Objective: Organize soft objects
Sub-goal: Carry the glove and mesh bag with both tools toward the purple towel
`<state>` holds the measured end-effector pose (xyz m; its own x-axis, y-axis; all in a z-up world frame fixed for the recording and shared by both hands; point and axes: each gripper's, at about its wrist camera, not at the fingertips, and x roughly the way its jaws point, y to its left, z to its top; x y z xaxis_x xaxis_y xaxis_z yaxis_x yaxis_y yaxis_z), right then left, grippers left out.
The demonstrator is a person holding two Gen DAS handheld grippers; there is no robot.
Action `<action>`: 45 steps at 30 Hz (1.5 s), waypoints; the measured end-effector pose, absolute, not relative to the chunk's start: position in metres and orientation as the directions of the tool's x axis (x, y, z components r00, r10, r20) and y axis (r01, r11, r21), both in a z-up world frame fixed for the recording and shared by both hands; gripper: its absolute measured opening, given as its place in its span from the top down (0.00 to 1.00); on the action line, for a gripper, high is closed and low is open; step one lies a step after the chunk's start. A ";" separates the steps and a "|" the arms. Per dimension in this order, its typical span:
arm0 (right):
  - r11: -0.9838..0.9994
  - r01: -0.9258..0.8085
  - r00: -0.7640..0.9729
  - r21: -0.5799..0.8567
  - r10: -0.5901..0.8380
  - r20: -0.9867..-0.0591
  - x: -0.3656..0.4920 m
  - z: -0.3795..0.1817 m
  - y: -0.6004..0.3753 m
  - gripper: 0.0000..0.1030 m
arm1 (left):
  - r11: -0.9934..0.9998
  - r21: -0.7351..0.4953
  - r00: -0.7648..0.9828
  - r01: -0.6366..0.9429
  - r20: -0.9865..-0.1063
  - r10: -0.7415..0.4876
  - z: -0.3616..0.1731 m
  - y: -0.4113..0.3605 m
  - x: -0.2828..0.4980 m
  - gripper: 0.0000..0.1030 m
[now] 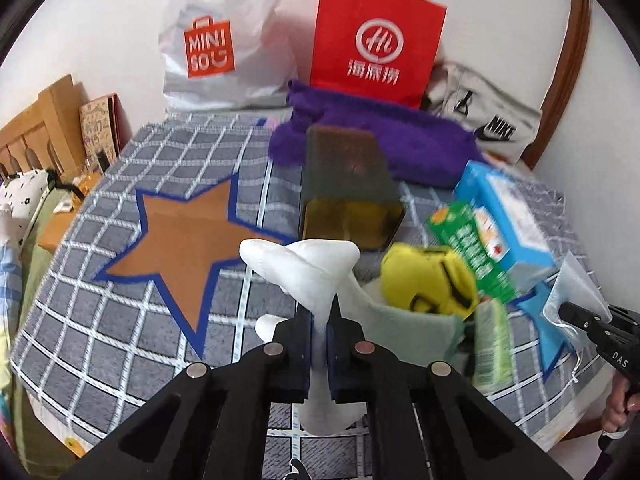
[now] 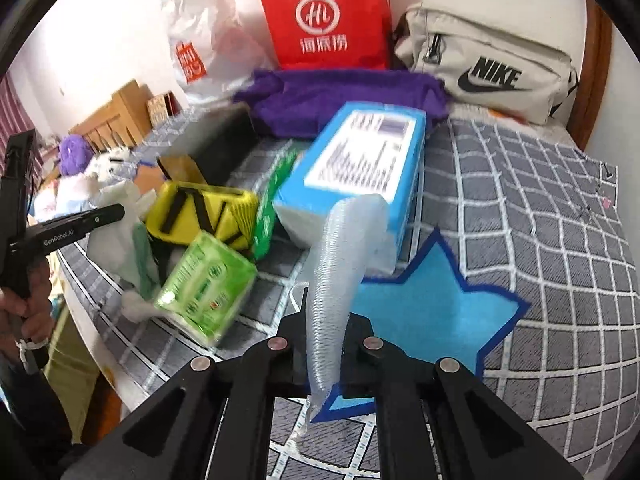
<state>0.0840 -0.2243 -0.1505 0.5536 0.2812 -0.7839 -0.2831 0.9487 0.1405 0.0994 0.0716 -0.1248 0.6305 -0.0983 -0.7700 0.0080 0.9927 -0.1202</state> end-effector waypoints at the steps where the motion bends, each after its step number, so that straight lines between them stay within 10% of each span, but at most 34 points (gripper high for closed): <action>1: 0.948 -0.287 0.561 0.138 0.283 -0.778 0.084 -0.146 -0.224 0.93 | 0.992 -0.125 0.640 0.011 -0.761 -0.103 -0.118 0.071 0.099 0.94; 45: 0.943 -0.298 0.603 0.151 0.309 -0.735 0.315 -0.080 -0.209 0.92 | 0.980 -0.175 0.698 0.095 -0.690 -0.191 -0.017 0.049 0.301 0.94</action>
<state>0.3150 -0.2086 -0.0795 0.6032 0.3087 -0.7355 -0.2981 0.9425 0.1511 0.3014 0.0494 -0.0166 0.6980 -0.1907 -0.6902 0.0947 0.9800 -0.1749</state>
